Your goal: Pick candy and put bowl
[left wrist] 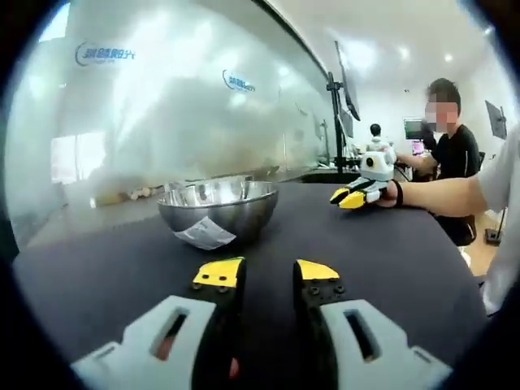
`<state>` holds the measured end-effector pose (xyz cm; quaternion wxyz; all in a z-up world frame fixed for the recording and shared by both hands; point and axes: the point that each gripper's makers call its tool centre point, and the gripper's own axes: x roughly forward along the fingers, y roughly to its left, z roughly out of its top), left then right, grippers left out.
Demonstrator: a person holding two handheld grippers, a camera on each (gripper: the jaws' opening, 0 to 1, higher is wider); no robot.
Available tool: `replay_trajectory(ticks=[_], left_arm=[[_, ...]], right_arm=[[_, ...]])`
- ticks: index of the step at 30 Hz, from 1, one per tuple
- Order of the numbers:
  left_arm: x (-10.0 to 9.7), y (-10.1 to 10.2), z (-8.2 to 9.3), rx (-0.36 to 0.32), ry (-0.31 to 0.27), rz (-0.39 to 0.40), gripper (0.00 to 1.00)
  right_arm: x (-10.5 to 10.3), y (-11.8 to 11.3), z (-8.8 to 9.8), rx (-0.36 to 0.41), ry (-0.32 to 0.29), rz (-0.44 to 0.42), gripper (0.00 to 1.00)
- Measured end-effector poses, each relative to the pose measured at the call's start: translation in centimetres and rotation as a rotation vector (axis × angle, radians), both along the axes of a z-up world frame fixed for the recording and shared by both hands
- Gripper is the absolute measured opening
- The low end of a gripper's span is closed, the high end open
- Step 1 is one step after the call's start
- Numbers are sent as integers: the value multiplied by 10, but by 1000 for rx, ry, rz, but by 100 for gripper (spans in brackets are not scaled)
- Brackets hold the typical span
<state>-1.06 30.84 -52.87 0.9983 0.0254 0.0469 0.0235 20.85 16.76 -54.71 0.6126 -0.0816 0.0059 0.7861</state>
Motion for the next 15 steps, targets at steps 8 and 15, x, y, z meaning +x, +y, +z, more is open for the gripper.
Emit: replay_trajectory(ticks=[8,15], left_arm=[[0,1,-13,38,30,2,18],[-2,2,-17,59,55,6,18]], right_arm=[[-3,1,-6,-28,-22,-8,11],[-7,-2,2,-2,1,-11,11]])
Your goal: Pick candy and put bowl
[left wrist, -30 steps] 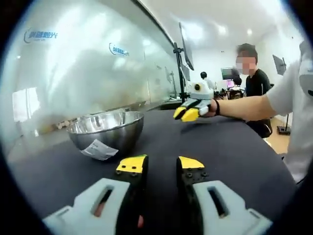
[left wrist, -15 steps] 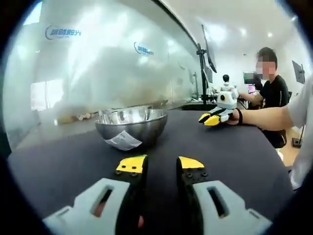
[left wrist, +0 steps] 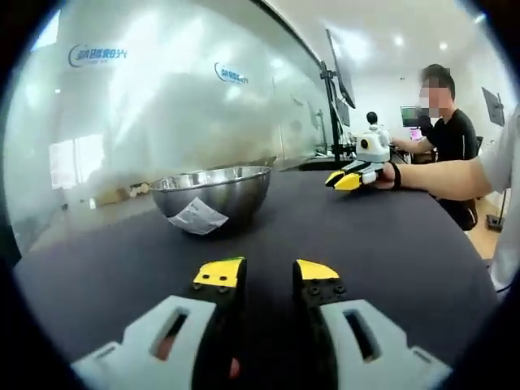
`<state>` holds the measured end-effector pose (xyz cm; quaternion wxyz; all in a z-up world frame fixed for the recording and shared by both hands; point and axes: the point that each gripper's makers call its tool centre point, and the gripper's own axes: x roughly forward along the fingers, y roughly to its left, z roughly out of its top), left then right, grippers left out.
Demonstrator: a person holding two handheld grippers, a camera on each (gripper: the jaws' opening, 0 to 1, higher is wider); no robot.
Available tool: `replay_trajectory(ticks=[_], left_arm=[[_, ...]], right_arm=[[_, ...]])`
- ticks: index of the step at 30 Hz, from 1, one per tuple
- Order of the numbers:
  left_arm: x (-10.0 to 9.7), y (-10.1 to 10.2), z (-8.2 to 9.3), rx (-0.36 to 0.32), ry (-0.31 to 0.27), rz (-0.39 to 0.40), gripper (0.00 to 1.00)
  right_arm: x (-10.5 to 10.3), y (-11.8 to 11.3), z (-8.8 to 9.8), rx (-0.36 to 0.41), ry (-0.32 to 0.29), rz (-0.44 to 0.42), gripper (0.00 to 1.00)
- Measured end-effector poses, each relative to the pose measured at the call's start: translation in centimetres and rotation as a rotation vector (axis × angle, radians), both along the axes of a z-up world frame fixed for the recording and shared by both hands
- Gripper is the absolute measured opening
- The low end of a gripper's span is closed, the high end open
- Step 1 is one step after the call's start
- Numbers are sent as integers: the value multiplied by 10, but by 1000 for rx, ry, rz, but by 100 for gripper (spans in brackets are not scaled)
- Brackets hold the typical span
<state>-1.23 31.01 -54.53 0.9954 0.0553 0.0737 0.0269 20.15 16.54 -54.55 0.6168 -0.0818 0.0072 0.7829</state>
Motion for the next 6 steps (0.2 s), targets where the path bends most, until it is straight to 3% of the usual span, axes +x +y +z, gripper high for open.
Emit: replay_trajectory(ticks=[6], left_arm=[[-2,7,0,4,5,34,17]], right_arm=[[-4,-1,-1,-6,-21,-5,11]])
